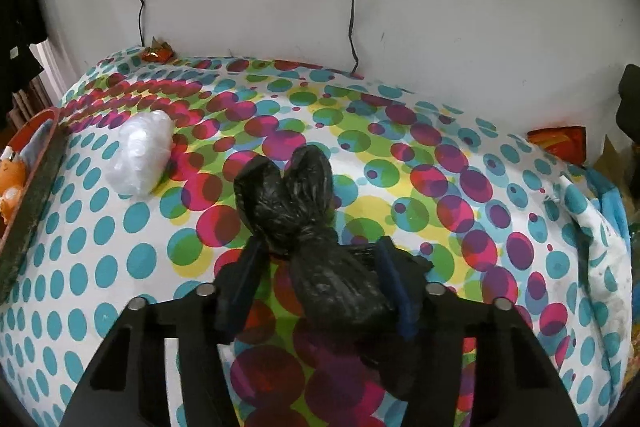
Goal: Organize objects
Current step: 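Grasp the black plastic bag on the sheet with the right gripper, then grasp the white plastic bag with the left gripper while the right gripper holds the black bag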
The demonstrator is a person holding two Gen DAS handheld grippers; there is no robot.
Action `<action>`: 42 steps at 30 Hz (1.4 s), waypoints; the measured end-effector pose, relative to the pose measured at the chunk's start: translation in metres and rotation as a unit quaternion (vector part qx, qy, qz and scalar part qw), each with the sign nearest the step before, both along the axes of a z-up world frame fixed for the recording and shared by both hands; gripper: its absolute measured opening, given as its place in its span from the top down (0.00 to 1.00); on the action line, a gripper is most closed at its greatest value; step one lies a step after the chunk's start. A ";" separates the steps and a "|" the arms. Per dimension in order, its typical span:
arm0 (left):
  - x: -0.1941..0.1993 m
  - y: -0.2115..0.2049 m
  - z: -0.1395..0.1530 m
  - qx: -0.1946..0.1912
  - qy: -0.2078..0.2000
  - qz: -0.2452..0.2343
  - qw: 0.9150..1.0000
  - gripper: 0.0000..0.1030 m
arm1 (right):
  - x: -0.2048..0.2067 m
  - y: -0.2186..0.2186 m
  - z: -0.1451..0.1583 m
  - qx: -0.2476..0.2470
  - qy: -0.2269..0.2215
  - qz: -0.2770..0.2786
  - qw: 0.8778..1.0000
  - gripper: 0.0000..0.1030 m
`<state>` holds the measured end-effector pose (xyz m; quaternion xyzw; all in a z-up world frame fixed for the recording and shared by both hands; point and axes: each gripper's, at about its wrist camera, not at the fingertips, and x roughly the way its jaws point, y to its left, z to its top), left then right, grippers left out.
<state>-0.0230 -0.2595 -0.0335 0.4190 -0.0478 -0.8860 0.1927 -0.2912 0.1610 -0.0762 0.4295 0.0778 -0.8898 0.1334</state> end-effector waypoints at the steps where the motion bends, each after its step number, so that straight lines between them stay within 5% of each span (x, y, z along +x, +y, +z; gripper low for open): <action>1: 0.000 0.002 0.002 -0.004 -0.001 -0.002 1.000 0.41 | 0.000 0.000 0.000 0.005 0.002 -0.002 1.000 0.59; 6: -0.001 0.012 0.018 0.006 0.001 -0.014 1.000 0.41 | -0.001 0.001 0.000 0.008 0.005 -0.005 1.000 0.72; 17: -0.022 0.064 0.055 0.041 0.008 -0.065 0.997 0.41 | 0.028 0.018 0.000 -0.007 0.003 -0.023 1.000 0.74; 24: -0.063 0.146 0.057 0.082 -0.014 -0.149 0.985 0.41 | 0.052 0.032 0.000 -0.011 0.002 -0.022 1.000 0.74; 32: -0.132 0.238 0.045 0.082 -0.049 -0.212 0.973 0.41 | 0.054 0.035 0.002 -0.021 -0.002 -0.022 1.000 0.73; 42: -0.226 0.270 0.010 0.189 -0.057 -0.158 0.968 0.41 | 0.053 0.036 0.002 -0.034 -0.006 -0.019 0.999 0.71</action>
